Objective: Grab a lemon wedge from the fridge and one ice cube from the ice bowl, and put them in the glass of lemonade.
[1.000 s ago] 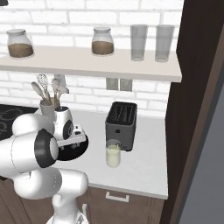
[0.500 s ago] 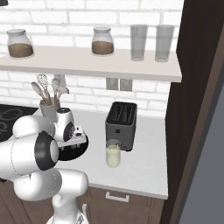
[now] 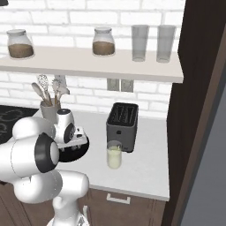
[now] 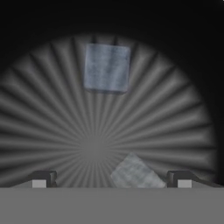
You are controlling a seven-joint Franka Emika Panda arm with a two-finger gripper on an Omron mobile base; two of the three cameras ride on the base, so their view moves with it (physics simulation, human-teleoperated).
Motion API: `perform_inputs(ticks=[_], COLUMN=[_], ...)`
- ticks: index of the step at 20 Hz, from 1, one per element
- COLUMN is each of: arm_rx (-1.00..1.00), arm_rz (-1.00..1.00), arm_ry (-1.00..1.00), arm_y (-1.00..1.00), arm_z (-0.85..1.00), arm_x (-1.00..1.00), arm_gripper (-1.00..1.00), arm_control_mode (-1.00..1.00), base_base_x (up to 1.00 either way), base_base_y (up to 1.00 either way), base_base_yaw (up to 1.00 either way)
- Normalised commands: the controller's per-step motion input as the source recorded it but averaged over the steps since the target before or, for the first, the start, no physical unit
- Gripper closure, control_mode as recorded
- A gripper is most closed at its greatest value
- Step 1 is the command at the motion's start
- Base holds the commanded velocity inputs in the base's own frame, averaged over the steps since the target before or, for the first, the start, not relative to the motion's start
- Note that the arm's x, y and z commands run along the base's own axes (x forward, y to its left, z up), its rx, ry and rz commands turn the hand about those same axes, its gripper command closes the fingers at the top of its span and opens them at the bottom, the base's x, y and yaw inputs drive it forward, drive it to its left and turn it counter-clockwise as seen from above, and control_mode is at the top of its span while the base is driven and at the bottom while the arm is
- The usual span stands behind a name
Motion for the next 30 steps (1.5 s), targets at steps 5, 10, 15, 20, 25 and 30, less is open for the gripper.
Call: perform_inputs(ticks=[5,10,15,20,25,30], arm_rx=[0.00,0.00,0.00,0.00,0.00,0.00], arm_rz=[-0.03,0.00,0.00,0.00,0.00,0.00], arm_ry=[-0.01,0.00,0.00,0.00,0.00,0.00], arm_y=[0.00,0.00,0.00,0.00,0.00,0.00], arm_z=[0.00,0.00,0.00,-0.14,-0.05,0.00], arm_x=[0.00,0.00,0.02,0.00,0.00,0.00], arm_gripper=[-1.00,-1.00,-1.00,-1.00,-1.00,1.00], arm_control_mode=[-1.00,-1.00,-1.00,-1.00,-1.00,-1.00], base_base_x=[0.00,0.00,0.00,0.00,0.00,0.00], base_base_y=[0.00,0.00,0.00,0.00,0.00,0.00], base_base_yaw=[0.00,0.00,0.00,0.00,0.00,0.00])
